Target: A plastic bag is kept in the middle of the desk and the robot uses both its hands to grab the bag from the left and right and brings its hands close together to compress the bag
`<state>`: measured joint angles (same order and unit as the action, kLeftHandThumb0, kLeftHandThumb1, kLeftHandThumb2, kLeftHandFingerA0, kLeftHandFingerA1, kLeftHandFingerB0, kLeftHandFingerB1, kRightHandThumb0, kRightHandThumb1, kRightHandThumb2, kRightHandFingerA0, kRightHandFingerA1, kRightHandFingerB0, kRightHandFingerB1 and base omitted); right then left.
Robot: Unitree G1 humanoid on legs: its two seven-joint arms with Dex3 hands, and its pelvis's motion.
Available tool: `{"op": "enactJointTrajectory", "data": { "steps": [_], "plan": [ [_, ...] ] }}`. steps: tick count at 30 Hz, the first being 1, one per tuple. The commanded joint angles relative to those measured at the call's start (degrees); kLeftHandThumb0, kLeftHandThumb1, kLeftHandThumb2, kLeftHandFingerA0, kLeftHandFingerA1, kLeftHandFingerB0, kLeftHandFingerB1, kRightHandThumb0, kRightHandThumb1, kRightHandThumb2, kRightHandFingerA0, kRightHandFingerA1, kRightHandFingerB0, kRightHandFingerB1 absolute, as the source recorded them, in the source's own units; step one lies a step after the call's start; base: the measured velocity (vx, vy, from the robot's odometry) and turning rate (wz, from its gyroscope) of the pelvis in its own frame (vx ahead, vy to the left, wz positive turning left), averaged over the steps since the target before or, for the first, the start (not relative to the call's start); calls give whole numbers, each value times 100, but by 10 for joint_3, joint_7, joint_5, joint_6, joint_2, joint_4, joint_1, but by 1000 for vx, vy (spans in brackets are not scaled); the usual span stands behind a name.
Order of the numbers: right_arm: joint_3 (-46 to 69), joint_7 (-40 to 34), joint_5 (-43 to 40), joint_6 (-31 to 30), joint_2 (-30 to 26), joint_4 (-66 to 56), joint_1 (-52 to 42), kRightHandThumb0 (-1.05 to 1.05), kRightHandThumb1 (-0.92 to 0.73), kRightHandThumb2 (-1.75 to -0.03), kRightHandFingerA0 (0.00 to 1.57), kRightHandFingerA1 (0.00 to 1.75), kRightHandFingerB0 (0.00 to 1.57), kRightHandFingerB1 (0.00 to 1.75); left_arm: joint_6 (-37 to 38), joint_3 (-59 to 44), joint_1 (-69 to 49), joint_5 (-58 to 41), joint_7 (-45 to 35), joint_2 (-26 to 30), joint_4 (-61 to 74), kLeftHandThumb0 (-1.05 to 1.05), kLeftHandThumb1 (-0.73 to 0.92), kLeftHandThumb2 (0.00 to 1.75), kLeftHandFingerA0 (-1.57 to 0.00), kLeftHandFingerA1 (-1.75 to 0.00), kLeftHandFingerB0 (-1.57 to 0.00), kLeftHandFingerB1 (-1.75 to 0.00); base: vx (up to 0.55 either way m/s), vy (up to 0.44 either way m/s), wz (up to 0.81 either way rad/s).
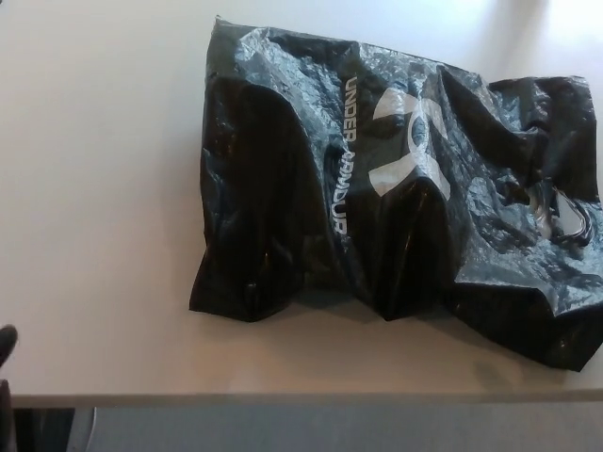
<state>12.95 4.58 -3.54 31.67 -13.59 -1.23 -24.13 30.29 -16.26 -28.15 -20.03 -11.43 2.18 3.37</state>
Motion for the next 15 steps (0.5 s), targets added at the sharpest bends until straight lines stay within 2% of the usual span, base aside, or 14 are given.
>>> {"op": "enactJointTrajectory", "data": {
  "steps": [1,2,3,7,8,12,13,15],
  "plan": [
    [-53,38,28,180,22,49,-63,-25,-63,-113,10,52,10,51,160,19,-67,-108,-133,-52,-26,-67,78,64,-40,-42,-28,-33,0,0,0],
    [-53,35,34,180,22,53,-60,-25,-63,-113,10,52,10,51,158,19,-65,-107,-134,-52,-27,-67,78,64,-40,-42,-28,-33,0,0,0],
    [-55,31,37,182,23,59,-49,-44,-84,-65,24,34,23,33,164,17,-52,-94,-129,-51,-38,-64,80,64,-40,-42,-28,-33,0,0,0],
    [-64,15,55,177,34,74,-36,-46,-83,-65,28,35,23,32,177,16,-29,-76,-142,-37,-72,-65,78,65,-43,-40,-29,-32,0,0,0],
    [-66,15,52,177,35,76,-42,-47,-84,-65,30,36,23,32,192,15,-35,-60,-144,-29,-80,-66,82,65,-44,-39,-32,-32,0,0,0],
    [-65,7,55,179,39,79,-31,-43,-83,-65,34,38,25,34,217,9,-20,-20,-128,-17,-80,-66,81,66,-45,-44,-30,-34,0,0,0],
    [-64,6,58,178,38,79,-26,-45,-84,-65,36,39,26,34,213,8,-19,-12,-120,-18,-74,-63,86,66,-49,-43,-32,-34,0,0,0],
    [-64,5,62,180,38,79,-20,-43,-84,-65,36,38,27,34,203,7,-24,1,-105,-23,-59,-62,85,65,-51,-45,-34,-36,0,0,0]
  ]
}}
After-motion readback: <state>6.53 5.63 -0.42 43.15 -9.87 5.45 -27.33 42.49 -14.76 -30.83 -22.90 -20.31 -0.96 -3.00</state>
